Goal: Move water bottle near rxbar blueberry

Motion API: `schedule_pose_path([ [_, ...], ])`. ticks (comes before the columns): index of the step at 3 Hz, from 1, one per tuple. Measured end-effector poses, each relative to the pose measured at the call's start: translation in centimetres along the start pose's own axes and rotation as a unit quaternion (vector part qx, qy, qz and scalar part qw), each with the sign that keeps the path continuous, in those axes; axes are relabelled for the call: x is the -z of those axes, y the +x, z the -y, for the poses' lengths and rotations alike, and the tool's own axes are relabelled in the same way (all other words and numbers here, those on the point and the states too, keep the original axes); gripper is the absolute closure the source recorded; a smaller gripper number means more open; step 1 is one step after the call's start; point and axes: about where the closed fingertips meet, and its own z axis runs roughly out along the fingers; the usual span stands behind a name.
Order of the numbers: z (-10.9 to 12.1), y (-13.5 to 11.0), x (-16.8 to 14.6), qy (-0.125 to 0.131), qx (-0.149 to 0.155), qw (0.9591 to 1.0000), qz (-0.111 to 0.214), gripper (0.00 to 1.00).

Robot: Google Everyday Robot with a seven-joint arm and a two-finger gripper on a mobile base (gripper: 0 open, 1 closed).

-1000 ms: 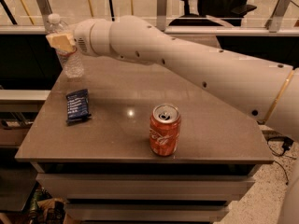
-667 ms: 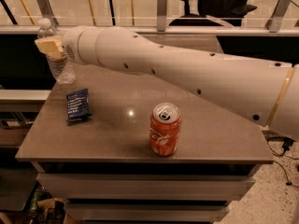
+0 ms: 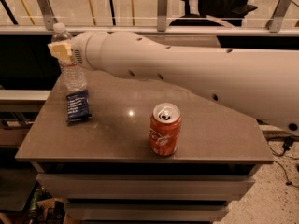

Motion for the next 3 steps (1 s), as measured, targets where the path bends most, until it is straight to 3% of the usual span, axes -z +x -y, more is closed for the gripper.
schedule_pose_path([
  [2,5.2,0.5,1.9,0.045,-0.006,0.9989,-0.009,1.0],
  [3,6.5,-0.1,1.4,0.049,-0.004,0.9987,-0.01,1.0],
])
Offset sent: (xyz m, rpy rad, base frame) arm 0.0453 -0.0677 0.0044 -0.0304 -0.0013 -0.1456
